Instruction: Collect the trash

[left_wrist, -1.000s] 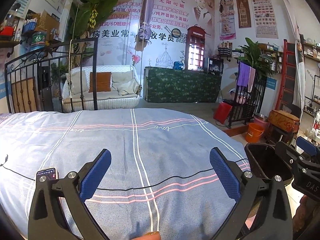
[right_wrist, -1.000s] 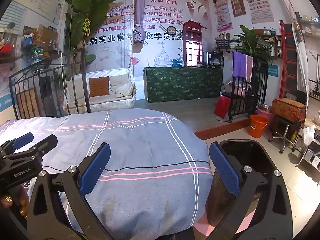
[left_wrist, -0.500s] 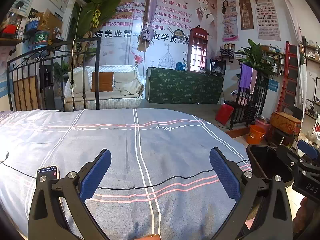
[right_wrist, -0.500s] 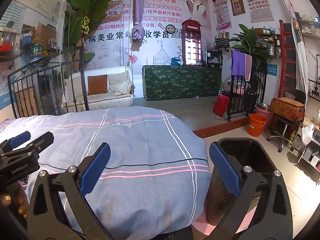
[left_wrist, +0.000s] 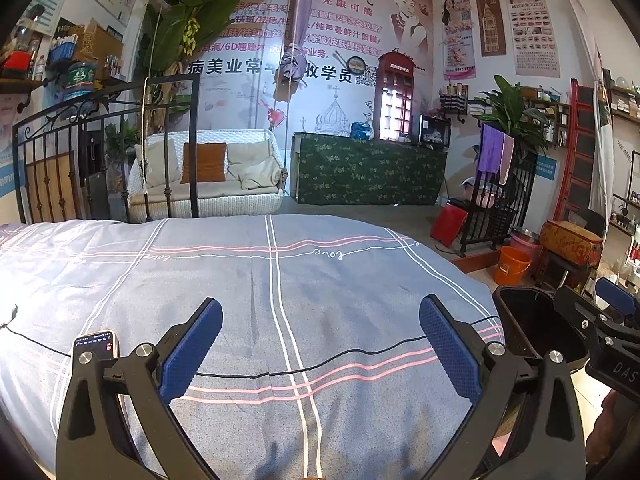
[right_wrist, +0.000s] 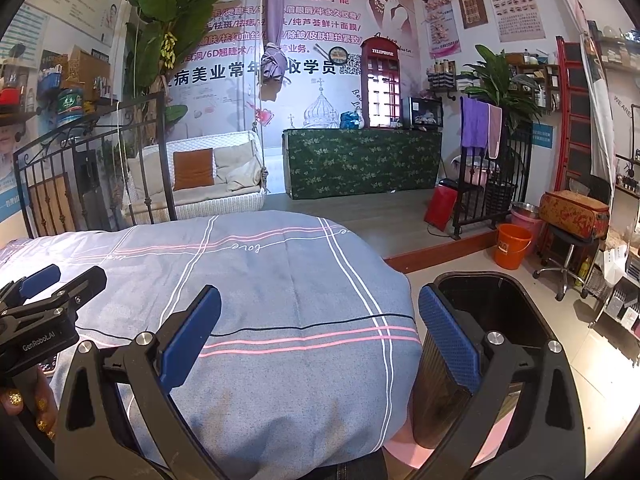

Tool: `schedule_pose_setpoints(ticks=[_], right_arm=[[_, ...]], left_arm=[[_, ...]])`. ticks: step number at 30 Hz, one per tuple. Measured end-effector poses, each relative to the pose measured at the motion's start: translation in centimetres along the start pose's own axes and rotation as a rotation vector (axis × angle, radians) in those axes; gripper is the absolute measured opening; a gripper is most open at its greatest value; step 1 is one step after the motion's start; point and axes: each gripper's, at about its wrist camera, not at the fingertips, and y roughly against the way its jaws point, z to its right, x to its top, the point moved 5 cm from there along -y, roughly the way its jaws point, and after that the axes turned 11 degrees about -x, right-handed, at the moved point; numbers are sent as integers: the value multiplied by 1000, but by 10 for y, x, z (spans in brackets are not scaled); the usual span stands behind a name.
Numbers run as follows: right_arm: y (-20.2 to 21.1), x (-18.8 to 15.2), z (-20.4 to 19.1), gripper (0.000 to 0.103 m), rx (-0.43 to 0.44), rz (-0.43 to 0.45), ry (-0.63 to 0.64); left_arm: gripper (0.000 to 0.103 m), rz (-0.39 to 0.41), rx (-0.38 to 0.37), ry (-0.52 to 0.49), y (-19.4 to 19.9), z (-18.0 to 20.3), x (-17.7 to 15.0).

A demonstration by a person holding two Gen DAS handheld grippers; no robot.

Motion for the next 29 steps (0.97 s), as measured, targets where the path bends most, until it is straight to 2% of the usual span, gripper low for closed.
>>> schedule_pose_setpoints(ticks=[29], right_arm=[[-2,-5,2,97,-5,-14,0]], left_arm=[[97,-22,-7,2,-4,0,-1]])
